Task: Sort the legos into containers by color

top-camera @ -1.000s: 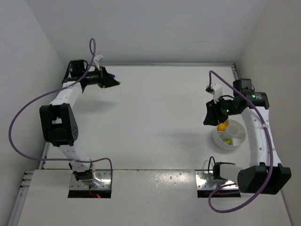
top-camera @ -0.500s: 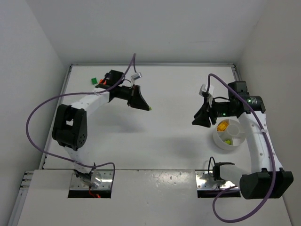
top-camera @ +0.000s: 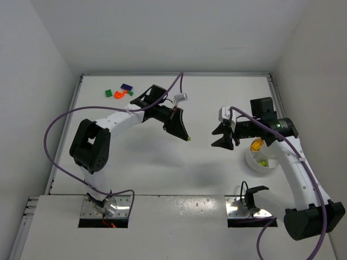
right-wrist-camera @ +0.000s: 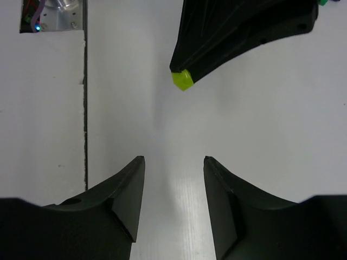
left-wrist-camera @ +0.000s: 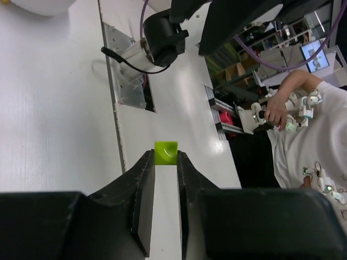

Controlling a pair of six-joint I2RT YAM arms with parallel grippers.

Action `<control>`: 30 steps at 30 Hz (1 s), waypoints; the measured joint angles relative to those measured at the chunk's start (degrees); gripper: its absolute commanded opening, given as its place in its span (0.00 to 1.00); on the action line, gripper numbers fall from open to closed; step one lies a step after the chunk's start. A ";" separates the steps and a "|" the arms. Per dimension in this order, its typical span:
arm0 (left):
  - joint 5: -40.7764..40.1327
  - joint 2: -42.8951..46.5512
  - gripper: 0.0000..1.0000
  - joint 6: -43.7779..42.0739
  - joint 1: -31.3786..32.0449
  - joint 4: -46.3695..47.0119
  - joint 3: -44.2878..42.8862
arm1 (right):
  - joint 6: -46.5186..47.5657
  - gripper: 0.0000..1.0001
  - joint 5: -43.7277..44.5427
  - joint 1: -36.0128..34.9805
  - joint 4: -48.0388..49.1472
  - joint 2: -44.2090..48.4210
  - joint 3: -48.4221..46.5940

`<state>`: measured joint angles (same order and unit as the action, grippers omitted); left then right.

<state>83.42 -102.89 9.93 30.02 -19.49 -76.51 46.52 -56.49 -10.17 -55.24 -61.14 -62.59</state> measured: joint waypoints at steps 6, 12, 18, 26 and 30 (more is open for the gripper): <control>0.33 -5.66 0.05 4.20 3.48 -0.57 -7.98 | 0.13 0.47 5.16 -4.42 7.26 1.03 3.98; 0.44 -10.34 0.05 5.05 6.56 -3.41 -14.19 | 0.11 0.47 8.66 -7.98 12.13 1.09 4.50; 0.44 -11.45 0.05 3.82 7.43 -7.10 -15.50 | 0.13 0.44 10.91 -11.21 13.51 -0.04 4.50; 0.44 -11.50 0.05 2.78 7.43 -8.63 -15.74 | 0.15 0.41 13.16 -14.36 14.19 -0.44 5.09; 0.31 -11.54 0.05 2.56 7.43 -9.16 -16.46 | 0.24 0.40 14.21 -15.23 14.36 -0.46 5.79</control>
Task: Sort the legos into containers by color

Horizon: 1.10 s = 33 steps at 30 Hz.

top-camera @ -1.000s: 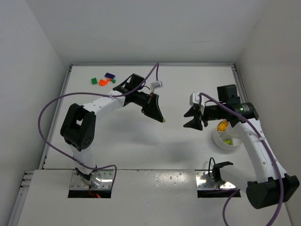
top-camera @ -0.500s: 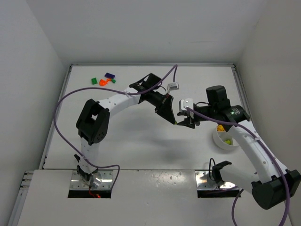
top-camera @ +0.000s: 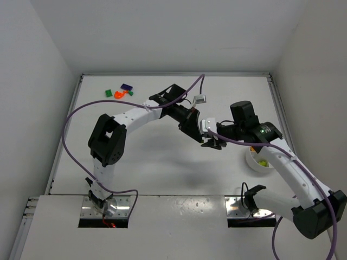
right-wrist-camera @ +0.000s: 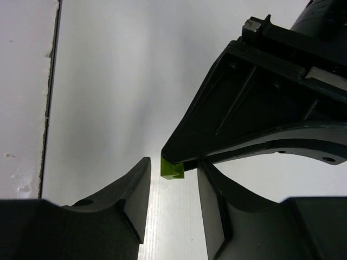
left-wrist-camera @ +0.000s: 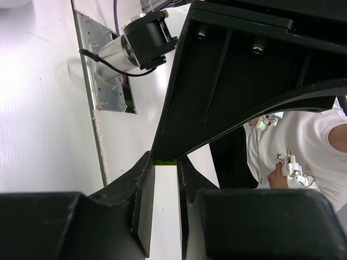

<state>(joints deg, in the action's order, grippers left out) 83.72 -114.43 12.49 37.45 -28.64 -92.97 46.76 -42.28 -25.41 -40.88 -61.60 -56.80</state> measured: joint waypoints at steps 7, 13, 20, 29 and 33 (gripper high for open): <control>-0.52 -0.15 0.05 -0.39 0.00 -1.09 -0.17 | 0.04 0.27 1.27 -0.44 1.57 0.04 0.66; -1.75 -0.24 0.23 -1.68 -0.04 -1.62 -0.20 | 0.00 0.16 2.08 -0.63 1.73 0.17 1.66; -0.96 -0.24 0.61 -3.41 -0.28 -2.64 -0.31 | -0.96 0.12 4.66 -0.85 1.81 1.60 2.91; -1.77 2.08 0.69 -4.63 -8.44 -3.30 2.54 | -10.56 0.08 11.87 -0.20 -1.75 6.97 3.43; -5.99 5.38 0.70 -5.95 -15.08 -3.48 5.01 | -15.54 0.08 17.92 0.35 -5.53 7.74 3.41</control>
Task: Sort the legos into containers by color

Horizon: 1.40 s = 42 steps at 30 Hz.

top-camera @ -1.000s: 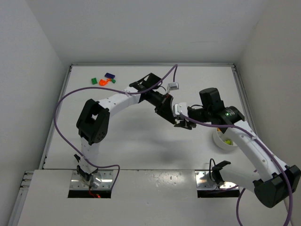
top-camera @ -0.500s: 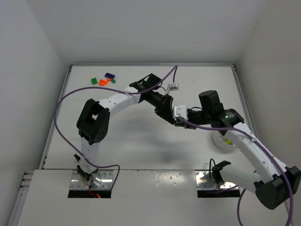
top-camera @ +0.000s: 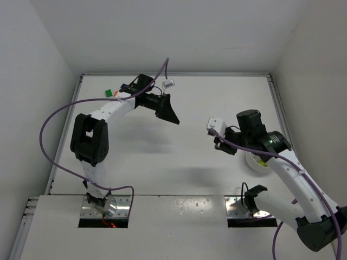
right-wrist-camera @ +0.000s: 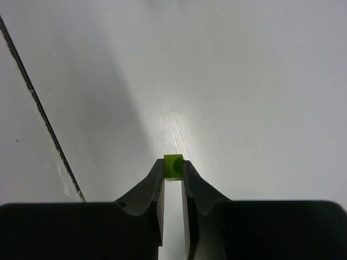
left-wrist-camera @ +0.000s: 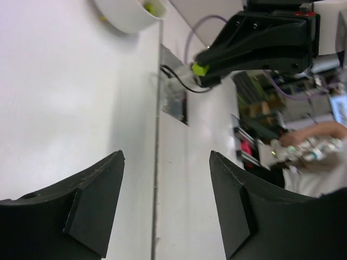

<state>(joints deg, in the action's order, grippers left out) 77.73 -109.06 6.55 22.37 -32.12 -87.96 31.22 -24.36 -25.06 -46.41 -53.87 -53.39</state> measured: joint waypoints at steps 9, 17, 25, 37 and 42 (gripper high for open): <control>-6.43 5.62 0.70 -1.44 -7.10 1.86 3.41 | -6.69 0.06 16.37 2.69 -14.47 -0.35 -3.91; -8.92 6.34 0.70 1.79 -7.87 8.04 8.17 | -12.55 0.03 23.15 8.81 -20.46 -8.76 -13.64; -9.51 6.71 0.71 2.73 -8.28 9.84 8.46 | -15.93 0.03 19.58 14.62 -21.49 -20.92 -24.96; -9.31 7.30 0.71 1.49 -10.73 10.49 10.49 | -13.99 0.02 20.87 21.53 -29.57 -18.45 -17.11; -8.81 7.30 0.71 0.72 -11.04 10.58 10.73 | -12.59 0.02 25.90 22.47 -29.46 -14.49 -14.51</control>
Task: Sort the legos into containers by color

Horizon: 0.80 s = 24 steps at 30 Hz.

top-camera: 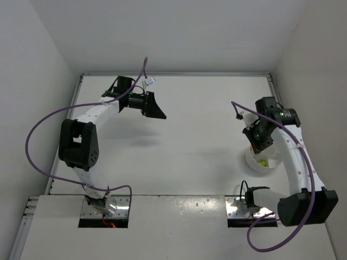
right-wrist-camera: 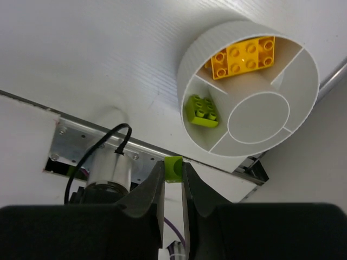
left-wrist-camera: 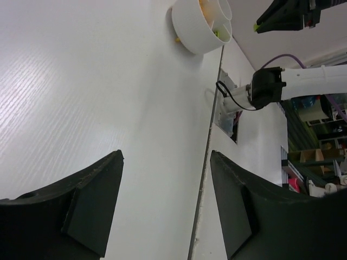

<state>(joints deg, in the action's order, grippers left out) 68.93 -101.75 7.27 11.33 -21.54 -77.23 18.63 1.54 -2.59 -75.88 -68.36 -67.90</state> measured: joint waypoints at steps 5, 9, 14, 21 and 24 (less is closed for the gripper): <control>0.33 0.00 0.71 -1.11 -1.29 0.04 1.22 | 0.92 0.02 3.28 0.59 0.52 1.03 4.61; 0.00 0.00 0.71 -2.03 -2.23 0.13 1.92 | 1.18 0.02 4.61 0.59 1.44 1.16 6.43; -1.29 0.35 0.71 -3.26 -2.38 0.52 3.74 | 1.36 0.02 6.32 1.03 4.57 1.42 7.28; -1.92 2.19 0.70 -3.78 -2.71 1.79 5.46 | 2.23 0.04 8.22 1.03 6.86 0.79 9.92; -1.90 2.23 0.70 -3.80 -3.32 2.08 5.46 | 2.40 0.06 8.87 1.03 7.48 0.33 10.10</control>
<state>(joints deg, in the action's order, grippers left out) 67.02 -99.53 3.46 8.01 -19.46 -71.77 21.04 10.41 -1.56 -68.40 -68.03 -57.80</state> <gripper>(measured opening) 0.699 0.151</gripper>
